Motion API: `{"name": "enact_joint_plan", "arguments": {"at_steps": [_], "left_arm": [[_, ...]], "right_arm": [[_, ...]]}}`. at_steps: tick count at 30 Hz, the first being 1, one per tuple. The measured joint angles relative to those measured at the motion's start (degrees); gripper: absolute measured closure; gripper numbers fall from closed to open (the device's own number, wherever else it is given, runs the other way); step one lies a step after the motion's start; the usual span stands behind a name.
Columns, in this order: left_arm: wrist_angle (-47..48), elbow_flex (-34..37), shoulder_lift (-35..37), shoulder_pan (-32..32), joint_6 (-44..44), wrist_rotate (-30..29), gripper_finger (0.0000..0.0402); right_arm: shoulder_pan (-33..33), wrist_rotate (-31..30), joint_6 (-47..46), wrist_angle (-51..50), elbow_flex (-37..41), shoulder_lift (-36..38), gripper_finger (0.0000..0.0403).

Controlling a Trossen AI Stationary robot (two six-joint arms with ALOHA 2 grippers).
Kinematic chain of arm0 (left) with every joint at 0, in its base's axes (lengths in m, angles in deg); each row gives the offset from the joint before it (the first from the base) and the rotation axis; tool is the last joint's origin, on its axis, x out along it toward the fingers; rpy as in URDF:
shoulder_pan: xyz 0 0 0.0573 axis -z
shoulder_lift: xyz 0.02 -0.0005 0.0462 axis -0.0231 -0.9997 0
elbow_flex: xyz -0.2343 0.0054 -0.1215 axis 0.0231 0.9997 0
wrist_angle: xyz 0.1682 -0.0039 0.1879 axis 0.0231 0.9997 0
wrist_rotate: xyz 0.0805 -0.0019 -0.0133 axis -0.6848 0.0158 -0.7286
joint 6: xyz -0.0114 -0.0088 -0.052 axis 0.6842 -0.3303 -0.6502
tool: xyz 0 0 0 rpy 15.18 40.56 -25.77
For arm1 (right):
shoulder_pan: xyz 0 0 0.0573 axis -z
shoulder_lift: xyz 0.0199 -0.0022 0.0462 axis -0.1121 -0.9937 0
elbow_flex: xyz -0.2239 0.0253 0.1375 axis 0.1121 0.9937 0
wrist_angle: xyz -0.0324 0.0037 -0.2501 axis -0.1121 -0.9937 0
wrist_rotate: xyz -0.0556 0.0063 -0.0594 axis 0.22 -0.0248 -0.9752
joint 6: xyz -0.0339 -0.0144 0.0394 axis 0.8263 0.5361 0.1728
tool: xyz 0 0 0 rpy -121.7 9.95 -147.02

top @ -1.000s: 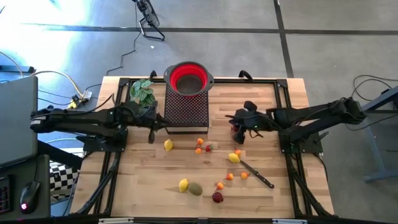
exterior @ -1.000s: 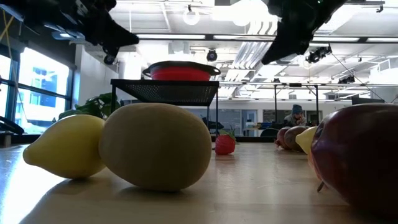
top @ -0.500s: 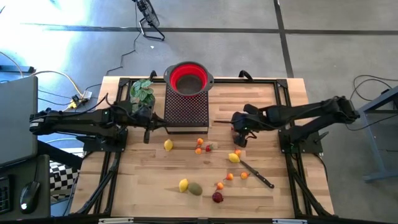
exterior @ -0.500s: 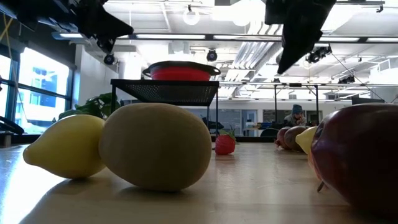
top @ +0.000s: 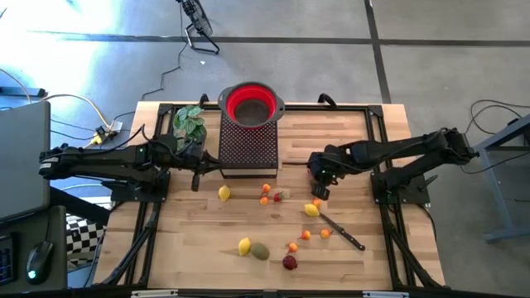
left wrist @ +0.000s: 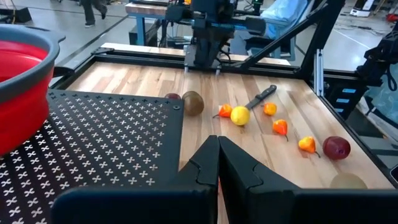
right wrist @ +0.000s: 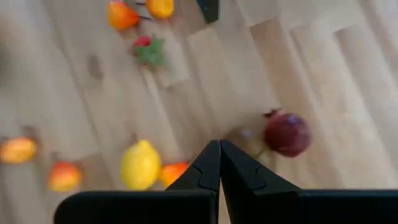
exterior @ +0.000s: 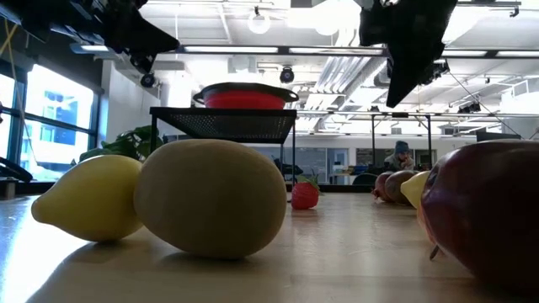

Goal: Pick & Place Fruit
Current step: Put the right lemon into the red strainer bowl

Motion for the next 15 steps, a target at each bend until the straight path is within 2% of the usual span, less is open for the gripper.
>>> {"name": "enact_joint_plan", "arguments": {"at_steps": [8, 11, 15], "left_arm": [[0.2, 0.0, 0.0, 0.0, 0.0, 0.0, 0.0402], [1.2, 0.0, 0.0, 0.0, 0.0, 0.0, 0.0402], [1.6, 0.0, 0.0, 0.0, 0.0, 0.0, 0.0402]], "right_arm": [[-1.1, 3.6, -4.6, 0.3, 0.0, 0.0, 0.0385], [-1.9, 4.0, -4.5, 0.8, 0.0, 0.0, 0.0352], [-3.0, 4.0, -4.2, 0.9, 0.0, 0.0, 0.0283]]}}
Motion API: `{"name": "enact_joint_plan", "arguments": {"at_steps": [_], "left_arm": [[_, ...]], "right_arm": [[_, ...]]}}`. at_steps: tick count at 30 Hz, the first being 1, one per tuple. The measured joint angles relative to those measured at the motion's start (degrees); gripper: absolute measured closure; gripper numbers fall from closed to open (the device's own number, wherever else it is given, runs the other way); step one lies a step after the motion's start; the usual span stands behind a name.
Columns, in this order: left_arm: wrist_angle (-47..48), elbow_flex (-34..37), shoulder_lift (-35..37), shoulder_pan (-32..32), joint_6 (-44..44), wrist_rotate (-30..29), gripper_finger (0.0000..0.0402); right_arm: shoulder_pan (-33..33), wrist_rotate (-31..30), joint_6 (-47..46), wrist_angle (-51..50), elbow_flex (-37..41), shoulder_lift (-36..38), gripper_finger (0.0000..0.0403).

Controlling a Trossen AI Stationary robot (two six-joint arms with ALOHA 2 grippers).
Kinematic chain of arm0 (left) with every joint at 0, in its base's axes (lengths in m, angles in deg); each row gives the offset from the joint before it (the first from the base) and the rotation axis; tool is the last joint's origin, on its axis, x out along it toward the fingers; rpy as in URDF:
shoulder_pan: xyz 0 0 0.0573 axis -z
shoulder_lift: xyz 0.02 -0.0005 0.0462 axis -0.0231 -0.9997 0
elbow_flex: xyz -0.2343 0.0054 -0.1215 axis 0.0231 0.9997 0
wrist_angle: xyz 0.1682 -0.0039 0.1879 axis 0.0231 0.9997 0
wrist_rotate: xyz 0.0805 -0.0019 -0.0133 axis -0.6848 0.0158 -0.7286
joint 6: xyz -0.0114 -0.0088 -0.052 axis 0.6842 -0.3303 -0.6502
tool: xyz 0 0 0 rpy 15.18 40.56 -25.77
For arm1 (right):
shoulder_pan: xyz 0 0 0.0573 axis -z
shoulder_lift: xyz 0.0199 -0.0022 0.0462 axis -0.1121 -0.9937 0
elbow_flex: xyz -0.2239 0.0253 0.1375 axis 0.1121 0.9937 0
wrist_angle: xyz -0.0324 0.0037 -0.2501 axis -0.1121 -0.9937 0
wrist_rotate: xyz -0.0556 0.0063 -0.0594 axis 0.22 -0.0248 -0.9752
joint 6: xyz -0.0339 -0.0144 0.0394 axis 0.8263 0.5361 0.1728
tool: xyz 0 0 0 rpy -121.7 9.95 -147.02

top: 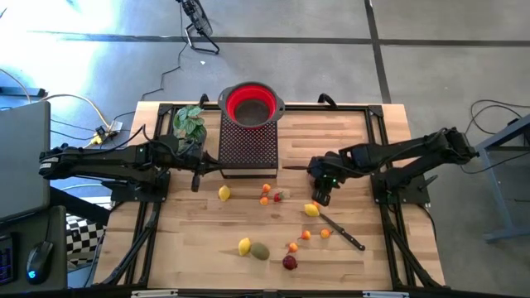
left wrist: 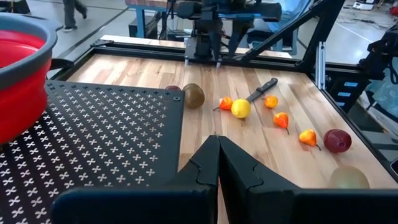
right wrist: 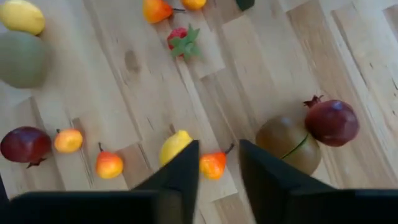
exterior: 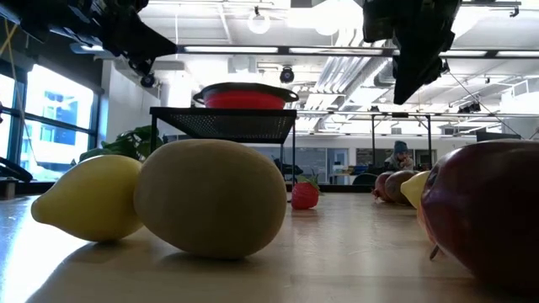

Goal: Pick & Place Fruit
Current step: Put the right lemon into the red strainer bowl

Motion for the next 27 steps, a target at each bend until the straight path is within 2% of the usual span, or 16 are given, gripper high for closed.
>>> {"name": "enact_joint_plan", "arguments": {"at_steps": [7, 12, 17, 22, 27], "left_arm": [[0.0, 0.0, 0.0, 0.0, 0.0, -0.3, 0.0402], [0.0, 0.0, 0.0, 0.0, 0.0, -0.3, 0.0402], [0.0, 0.0, 0.0, 0.0, 0.0, -0.5, 0.0402], [0.0, 0.0, 0.0, 0.0, 0.0, -0.5, 0.0402], [0.0, 0.0, 0.0, 0.0, 0.0, -0.5, 0.0402]], "right_arm": [[-2.2, -0.1, 3.0, 1.5, 0.0, 0.0, 0.014], [-2.7, -0.3, 3.1, 4.7, 0.0, 0.0, 0.008], [-2.7, -4.0, 1.4, 6.9, 0.0, 0.0, 0.007], [-2.9, -3.4, -0.2, 6.8, 0.0, -0.4, 0.0082], [-4.4, -3.5, 0.1, 6.1, 0.0, -4.1, 0.0092]]}}
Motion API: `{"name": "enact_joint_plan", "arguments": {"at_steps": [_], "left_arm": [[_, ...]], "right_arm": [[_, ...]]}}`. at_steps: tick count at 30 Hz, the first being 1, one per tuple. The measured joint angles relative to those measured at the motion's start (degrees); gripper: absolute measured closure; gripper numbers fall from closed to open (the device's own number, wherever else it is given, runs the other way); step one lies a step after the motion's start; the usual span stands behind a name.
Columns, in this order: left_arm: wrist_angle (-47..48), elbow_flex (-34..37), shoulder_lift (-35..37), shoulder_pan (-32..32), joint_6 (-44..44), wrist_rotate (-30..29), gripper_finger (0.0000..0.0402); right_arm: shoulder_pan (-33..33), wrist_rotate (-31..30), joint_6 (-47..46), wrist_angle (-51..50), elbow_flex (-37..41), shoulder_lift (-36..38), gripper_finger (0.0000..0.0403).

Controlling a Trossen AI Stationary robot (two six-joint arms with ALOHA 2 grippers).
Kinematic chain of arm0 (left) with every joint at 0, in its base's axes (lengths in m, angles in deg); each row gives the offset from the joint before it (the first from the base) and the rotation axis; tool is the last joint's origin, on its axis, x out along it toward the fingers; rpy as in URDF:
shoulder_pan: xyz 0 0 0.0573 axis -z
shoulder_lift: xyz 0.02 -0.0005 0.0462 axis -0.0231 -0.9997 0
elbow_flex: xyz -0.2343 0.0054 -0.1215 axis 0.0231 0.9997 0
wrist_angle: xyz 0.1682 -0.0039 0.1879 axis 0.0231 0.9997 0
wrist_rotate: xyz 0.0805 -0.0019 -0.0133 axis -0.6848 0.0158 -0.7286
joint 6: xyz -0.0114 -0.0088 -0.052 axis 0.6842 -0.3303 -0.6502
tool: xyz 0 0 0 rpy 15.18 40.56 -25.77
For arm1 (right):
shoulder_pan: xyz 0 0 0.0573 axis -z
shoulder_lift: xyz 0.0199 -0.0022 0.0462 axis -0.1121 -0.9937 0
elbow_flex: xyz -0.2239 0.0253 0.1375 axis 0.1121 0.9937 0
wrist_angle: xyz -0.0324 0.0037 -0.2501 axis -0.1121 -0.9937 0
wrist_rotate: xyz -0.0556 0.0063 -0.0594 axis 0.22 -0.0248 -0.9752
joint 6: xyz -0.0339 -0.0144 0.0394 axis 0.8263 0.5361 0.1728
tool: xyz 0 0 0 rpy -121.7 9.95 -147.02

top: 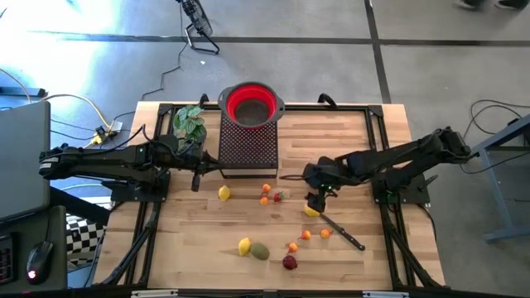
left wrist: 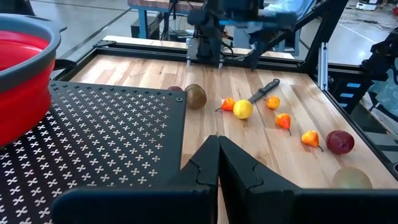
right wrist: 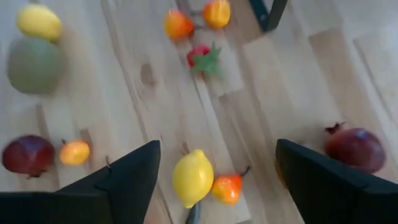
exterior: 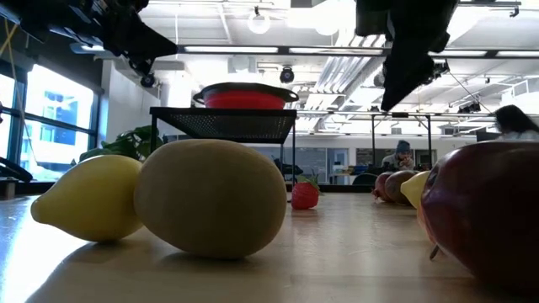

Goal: Pick & Place Fruit
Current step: Put the right lemon into the red strainer bowl

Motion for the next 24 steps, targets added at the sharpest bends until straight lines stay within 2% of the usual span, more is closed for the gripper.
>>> {"name": "enact_joint_plan", "arguments": {"at_steps": [10, 24], "left_arm": [[0.0, 0.0, 0.0, 0.0, 0.0, 0.0, 0.0402], [0.4, 0.0, 0.0, 0.0, 0.0, 0.0, 0.0402]], "right_arm": [[-3.7, 1.6, 1.2, -0.3, 0.0, -11.4, 0.0094], [-5.3, 2.0, 1.1, 0.7, 1.3, -16.7, 0.0094]]}}
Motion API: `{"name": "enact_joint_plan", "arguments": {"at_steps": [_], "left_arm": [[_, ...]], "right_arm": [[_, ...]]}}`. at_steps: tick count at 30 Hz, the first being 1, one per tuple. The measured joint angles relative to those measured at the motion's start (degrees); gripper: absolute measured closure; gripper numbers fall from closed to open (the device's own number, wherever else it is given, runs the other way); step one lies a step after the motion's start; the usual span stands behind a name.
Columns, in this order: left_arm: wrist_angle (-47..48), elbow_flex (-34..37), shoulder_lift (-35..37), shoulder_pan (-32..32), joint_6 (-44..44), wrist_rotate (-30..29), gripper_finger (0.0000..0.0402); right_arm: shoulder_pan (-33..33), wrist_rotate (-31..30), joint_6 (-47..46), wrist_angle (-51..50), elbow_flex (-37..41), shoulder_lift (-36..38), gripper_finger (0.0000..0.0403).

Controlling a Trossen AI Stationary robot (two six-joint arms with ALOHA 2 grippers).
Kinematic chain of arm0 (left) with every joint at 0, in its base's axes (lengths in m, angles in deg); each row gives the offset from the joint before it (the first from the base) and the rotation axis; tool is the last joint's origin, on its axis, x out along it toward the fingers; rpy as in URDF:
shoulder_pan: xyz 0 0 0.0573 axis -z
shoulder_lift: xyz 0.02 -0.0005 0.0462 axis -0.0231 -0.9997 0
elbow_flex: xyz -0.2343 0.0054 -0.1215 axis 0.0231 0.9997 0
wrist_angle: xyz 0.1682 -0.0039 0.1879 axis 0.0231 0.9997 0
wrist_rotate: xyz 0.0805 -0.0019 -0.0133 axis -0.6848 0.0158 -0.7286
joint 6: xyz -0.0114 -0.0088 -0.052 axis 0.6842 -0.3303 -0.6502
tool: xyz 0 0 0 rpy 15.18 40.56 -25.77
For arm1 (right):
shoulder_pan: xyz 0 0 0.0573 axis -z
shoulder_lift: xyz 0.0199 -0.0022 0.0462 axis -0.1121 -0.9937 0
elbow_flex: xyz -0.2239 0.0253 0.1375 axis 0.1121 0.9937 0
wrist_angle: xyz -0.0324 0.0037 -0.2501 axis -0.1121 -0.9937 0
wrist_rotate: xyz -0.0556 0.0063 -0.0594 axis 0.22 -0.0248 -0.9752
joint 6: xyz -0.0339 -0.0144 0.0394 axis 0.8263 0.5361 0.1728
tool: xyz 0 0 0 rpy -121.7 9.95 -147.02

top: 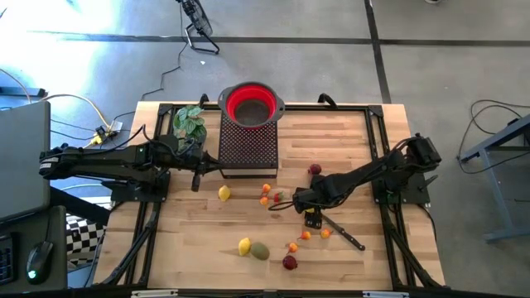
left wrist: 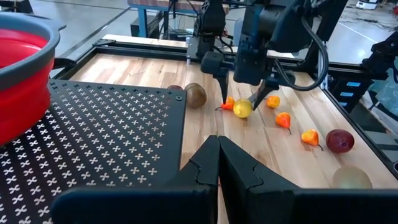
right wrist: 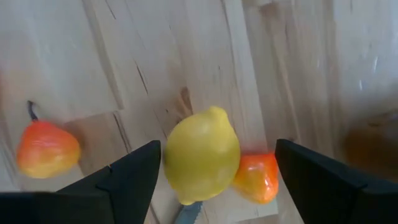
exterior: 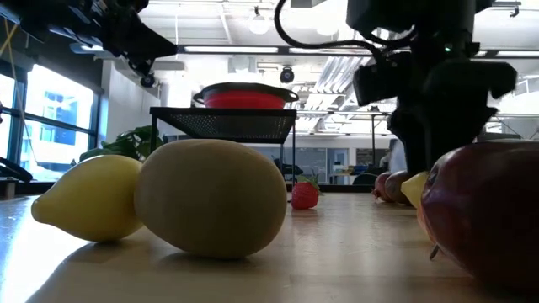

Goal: Pick & Place Fruit
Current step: Put the right lemon into the red strainer bowl

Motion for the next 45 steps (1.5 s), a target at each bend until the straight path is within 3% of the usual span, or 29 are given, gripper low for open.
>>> {"name": "enact_joint_plan", "arguments": {"at_steps": [30, 45], "left_arm": [[2.3, 0.0, 0.0, 0.0, 0.0, -2.5, 0.0402], [2.2, 0.0, 0.0, 0.0, 0.0, -2.6, 0.0402]], "right_arm": [[-0.1, -0.5, -1.1, 5.2, 3.0, 0.1, 0.0097], [-0.1, -1.8, -1.6, 5.2, 3.0, 0.1, 0.0205]]}}
